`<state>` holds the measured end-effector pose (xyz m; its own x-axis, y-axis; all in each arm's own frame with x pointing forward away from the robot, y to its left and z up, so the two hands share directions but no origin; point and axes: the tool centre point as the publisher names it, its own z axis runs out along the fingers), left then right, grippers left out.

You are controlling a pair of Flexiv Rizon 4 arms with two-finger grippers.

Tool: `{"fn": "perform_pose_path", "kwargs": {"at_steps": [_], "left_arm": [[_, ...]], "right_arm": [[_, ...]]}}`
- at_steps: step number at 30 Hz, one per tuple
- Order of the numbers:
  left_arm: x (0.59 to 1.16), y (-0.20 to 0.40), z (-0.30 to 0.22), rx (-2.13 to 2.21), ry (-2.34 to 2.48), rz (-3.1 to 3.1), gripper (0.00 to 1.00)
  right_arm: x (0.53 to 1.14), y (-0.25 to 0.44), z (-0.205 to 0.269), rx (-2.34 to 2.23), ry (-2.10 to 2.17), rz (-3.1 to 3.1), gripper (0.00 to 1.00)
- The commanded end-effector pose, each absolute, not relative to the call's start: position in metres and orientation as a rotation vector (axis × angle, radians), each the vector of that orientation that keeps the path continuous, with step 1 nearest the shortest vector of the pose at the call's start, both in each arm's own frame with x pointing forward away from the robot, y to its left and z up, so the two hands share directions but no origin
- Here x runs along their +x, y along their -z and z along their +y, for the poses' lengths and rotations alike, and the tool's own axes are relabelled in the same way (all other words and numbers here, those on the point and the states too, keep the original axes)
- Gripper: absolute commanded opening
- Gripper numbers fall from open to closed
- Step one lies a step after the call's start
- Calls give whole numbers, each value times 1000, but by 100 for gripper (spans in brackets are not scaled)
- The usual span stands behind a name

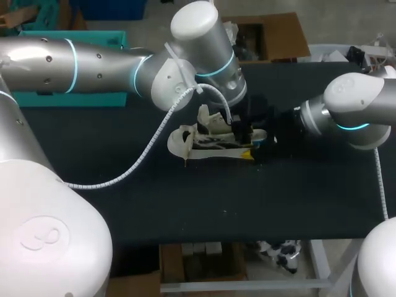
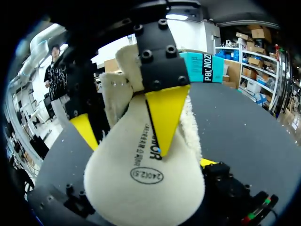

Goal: Open the shoe tongue, take the insole out of the shoe, put the insole back into the shoe, and pack the shoe into the shoebox

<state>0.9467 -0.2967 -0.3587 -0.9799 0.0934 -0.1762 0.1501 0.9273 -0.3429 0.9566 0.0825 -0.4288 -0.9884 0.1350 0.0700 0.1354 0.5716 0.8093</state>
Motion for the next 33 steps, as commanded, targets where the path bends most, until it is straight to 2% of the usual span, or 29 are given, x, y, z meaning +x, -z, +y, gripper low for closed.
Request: {"fn": "perform_pose_path", "kwargs": {"at_steps": [1, 20, 25, 28, 33], "left_arm": [[949, 356, -294, 171, 545, 2919, 43], [956, 346, -286, 110, 571, 2884, 36], [958, 345, -286, 99, 574, 2886, 22], [959, 344, -286, 96, 580, 2883, 0], [959, 343, -286, 97, 590, 2883, 0]], "right_arm": [[956, 434, 82, -235, 1441, -2780, 0], [956, 434, 82, -235, 1441, -2780, 0], [956, 434, 82, -235, 1441, -2780, 0], [956, 434, 82, -235, 1441, -2780, 0], [956, 434, 82, -235, 1441, -2780, 0]]}}
